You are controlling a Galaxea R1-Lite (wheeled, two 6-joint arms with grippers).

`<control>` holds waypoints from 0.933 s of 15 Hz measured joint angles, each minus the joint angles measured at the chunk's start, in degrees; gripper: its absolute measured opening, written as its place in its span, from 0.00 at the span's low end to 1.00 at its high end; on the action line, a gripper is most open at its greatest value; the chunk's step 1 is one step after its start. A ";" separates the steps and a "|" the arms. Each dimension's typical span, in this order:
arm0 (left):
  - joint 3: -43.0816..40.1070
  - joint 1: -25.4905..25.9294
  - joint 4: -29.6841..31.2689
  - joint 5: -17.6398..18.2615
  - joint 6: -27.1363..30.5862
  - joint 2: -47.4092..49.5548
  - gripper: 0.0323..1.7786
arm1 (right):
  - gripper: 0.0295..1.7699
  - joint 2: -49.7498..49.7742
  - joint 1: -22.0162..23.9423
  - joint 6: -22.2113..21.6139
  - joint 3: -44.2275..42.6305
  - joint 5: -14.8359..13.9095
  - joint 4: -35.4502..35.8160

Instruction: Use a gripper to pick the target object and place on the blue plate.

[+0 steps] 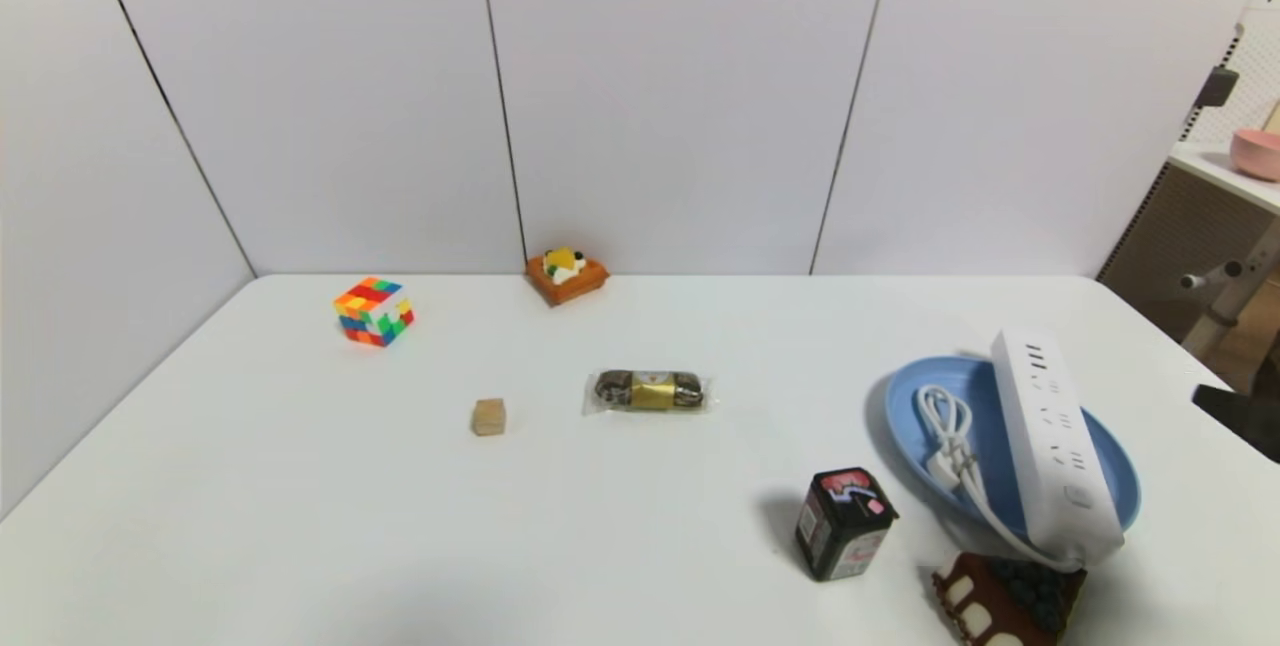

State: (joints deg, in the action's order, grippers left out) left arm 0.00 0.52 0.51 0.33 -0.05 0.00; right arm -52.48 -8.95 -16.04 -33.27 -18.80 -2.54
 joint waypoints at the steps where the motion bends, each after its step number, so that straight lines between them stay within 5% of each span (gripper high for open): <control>1: 0.00 0.00 0.00 0.00 0.00 0.00 0.95 | 0.93 4.80 0.44 2.05 3.54 0.00 1.11; 6: 0.00 0.00 0.00 0.00 -0.02 0.00 0.95 | 0.95 28.04 2.54 14.31 24.83 1.90 8.92; 9: 0.00 0.00 0.00 0.00 -0.02 0.00 0.95 | 0.95 33.94 3.89 18.58 32.12 9.18 13.95; 12: 0.00 -0.01 0.00 0.00 -0.02 0.00 0.95 | 0.96 37.82 8.95 18.25 33.11 17.57 9.81; 14: 0.00 -0.01 0.00 0.00 -0.02 0.00 0.95 | 0.96 41.98 9.24 17.71 33.19 17.76 5.86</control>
State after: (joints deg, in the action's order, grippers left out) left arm 0.00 0.51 0.51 0.33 -0.07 0.00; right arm -10.50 0.29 1.67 -0.07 -1.04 3.33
